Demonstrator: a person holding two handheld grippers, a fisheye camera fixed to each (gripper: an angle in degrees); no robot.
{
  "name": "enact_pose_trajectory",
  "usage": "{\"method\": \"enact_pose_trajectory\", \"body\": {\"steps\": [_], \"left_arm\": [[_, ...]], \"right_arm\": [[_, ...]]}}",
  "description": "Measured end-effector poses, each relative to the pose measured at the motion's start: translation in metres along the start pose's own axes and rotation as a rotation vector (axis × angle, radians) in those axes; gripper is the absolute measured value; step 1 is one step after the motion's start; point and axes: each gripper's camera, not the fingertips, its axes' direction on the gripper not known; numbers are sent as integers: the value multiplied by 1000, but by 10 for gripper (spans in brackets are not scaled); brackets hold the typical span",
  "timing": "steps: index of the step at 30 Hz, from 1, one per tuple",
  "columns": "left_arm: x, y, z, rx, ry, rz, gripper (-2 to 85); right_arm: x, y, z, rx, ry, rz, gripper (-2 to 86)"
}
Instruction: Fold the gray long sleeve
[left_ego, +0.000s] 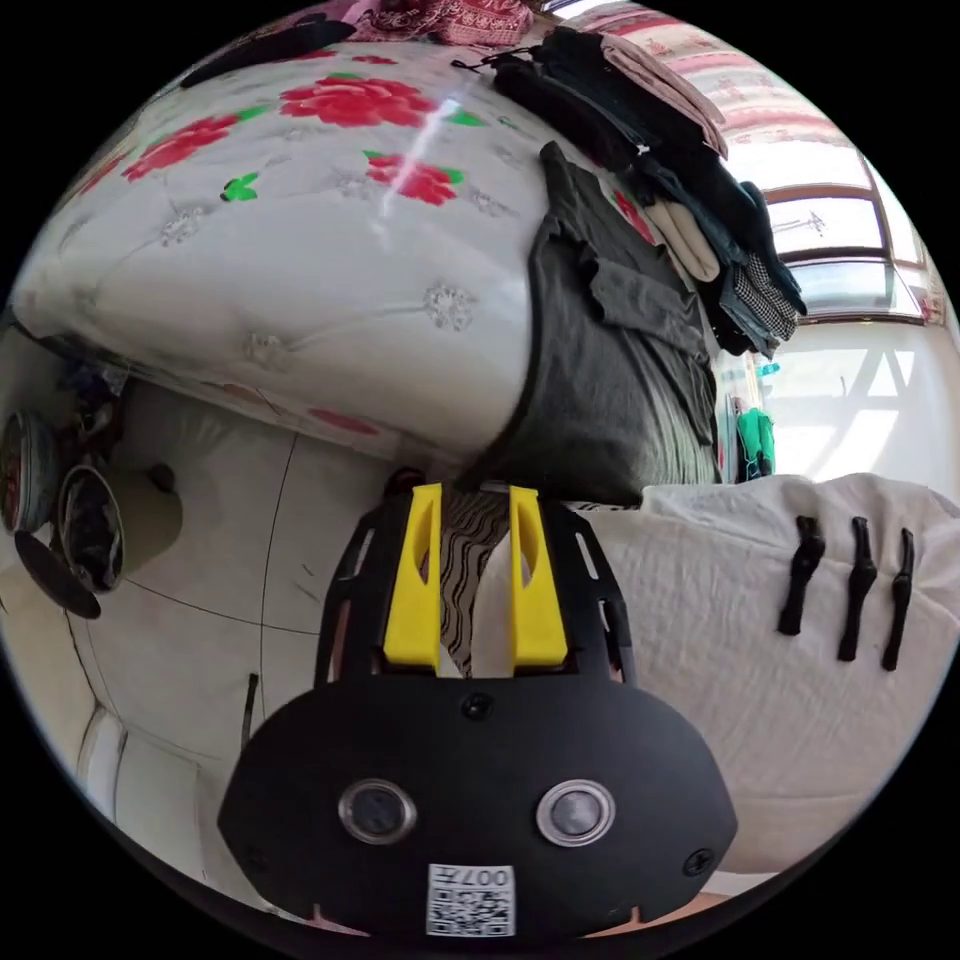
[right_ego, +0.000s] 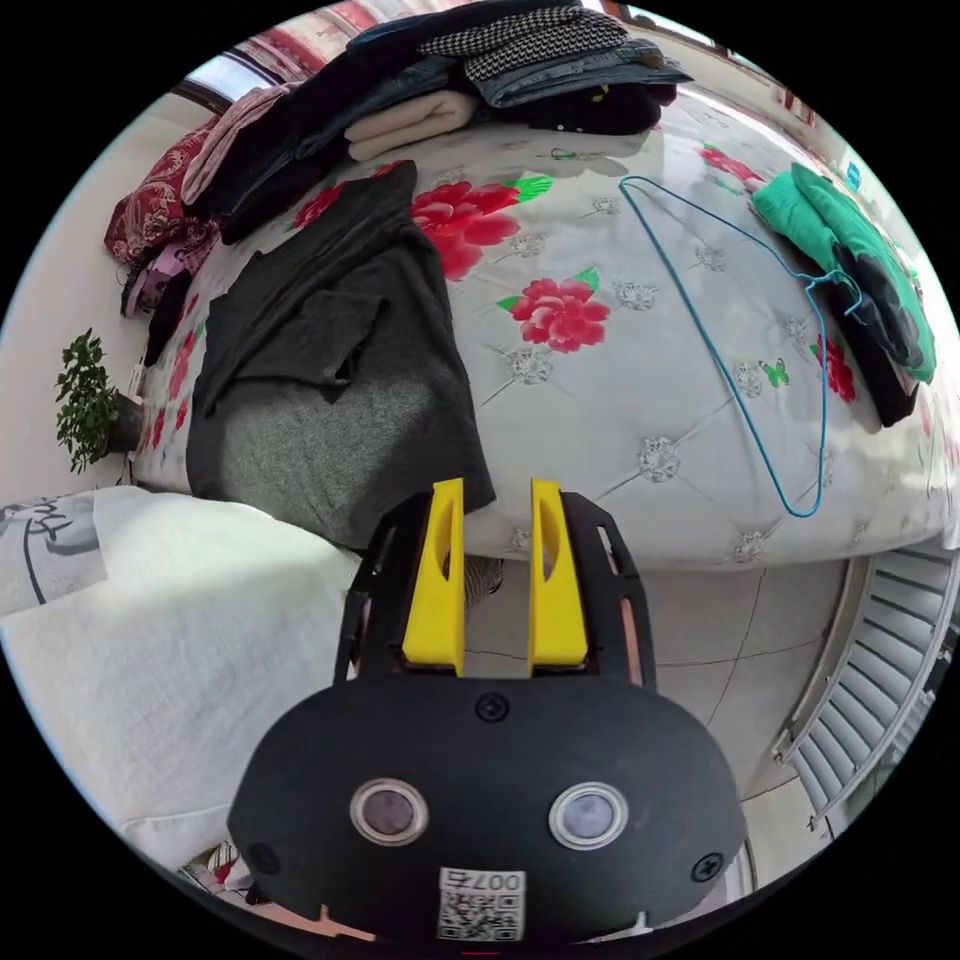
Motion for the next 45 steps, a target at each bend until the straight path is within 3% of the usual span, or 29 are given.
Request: {"method": "enact_pose_trajectory", "body": {"steps": [6, 10, 13, 16, 18, 22, 25, 30, 33, 36, 39, 43, 45], "left_arm": [[40, -11, 51, -119, -105, 146, 116], [66, -31, 63, -198, -219, 244, 6], [83, -32, 60, -264, -285, 386, -6], [83, -35, 25, -233, -21, 434, -9], [71, -52, -20, -104, 301, 404, -9], [31, -91, -70, 155, 429, 210, -8], [3, -107, -83, 259, 390, 40, -1], [13, -47, -63, 139, 184, 114, 78], [-3, 9, -41, 127, 82, 34, 108], [-21, 33, -17, 62, 115, -48, 137], [-19, 19, -4, 42, 83, 31, 151], [-8, -17, 24, -107, 52, 159, 128], [6, -34, 33, -200, -5, 248, 38]], "right_arm": [[8, -10, 29, -82, 24, -144, 46], [12, -8, 32, -152, -58, -246, 13], [23, -7, 25, -117, -116, -268, 3], [44, -17, 13, -79, -259, -224, 0], [65, -34, 2, -70, -413, -146, -1], [86, -67, -13, 30, -577, -77, -2], [95, -95, -8, 86, -589, 18, -2], [95, -87, 11, 52, -537, -10, -2], [108, -63, 20, 69, -521, 9, -2], [121, -44, 24, 88, -539, 52, -2], [128, -41, 22, 85, -554, 63, -2], [129, -50, 16, 68, -524, 36, -2], [128, -55, 10, 68, -475, 14, -2]]}}
